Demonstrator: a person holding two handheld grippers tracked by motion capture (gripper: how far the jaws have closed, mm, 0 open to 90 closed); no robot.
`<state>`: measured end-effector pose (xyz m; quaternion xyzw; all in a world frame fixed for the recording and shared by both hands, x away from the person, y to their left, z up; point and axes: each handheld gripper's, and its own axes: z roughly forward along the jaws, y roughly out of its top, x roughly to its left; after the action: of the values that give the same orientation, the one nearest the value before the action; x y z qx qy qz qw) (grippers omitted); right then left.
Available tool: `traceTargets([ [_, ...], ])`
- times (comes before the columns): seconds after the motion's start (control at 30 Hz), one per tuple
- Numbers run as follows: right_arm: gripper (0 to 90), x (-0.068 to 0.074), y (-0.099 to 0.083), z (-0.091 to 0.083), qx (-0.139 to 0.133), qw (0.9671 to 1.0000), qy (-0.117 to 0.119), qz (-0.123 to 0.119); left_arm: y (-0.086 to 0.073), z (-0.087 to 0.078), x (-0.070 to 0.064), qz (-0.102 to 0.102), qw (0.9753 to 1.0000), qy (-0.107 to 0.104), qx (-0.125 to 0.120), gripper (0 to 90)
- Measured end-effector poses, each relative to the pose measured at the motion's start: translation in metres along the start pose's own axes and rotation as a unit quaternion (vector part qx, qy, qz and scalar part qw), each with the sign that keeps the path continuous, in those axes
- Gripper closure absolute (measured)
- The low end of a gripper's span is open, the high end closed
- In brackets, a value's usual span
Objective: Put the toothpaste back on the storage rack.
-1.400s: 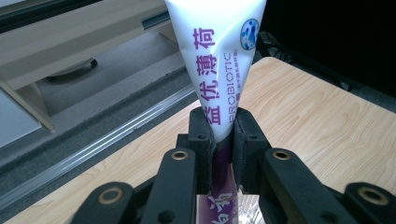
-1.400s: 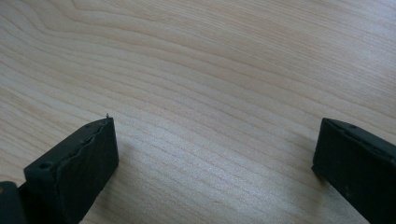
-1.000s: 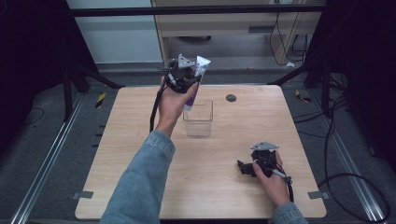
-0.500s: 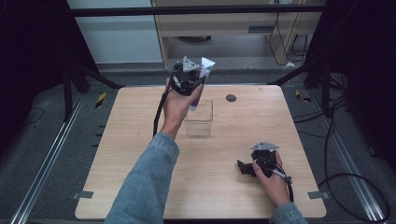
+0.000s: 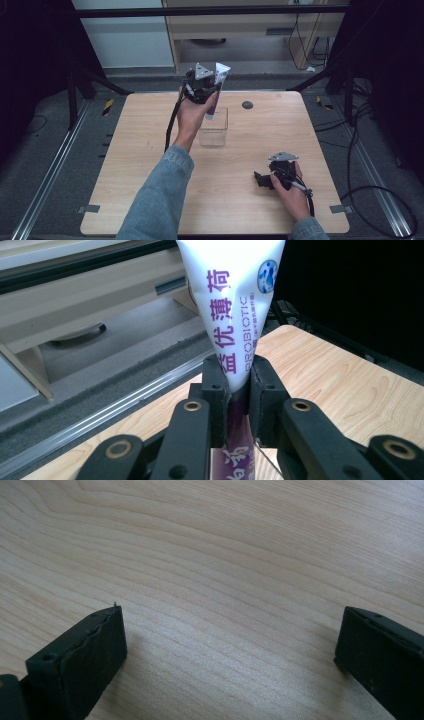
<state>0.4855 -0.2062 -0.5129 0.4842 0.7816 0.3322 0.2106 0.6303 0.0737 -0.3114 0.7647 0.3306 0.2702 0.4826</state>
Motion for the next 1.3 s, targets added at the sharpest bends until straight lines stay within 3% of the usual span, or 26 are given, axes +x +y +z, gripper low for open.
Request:
traceTargets([
  [0.6, 0.3, 0.000, 0.000, 0.000, 0.000, 1.0000, 0.000, -0.001, -0.027, 0.010, -0.001, -0.014, 0.9999, 0.002, 0.007, 79.3],
  [0.93, 0.3, 0.000, 0.000, 0.000, 0.000, 1.0000, 0.000, -0.001, -0.036, 0.015, -0.004, -0.009, 0.9999, -0.003, 0.006, 79.3],
  [1.3, 0.3, 0.000, 0.000, 0.000, -0.001, 1.0000, 0.001, -0.004, -0.048, 0.023, -0.003, -0.024, 0.9997, -0.009, 0.006, 79.3],
])
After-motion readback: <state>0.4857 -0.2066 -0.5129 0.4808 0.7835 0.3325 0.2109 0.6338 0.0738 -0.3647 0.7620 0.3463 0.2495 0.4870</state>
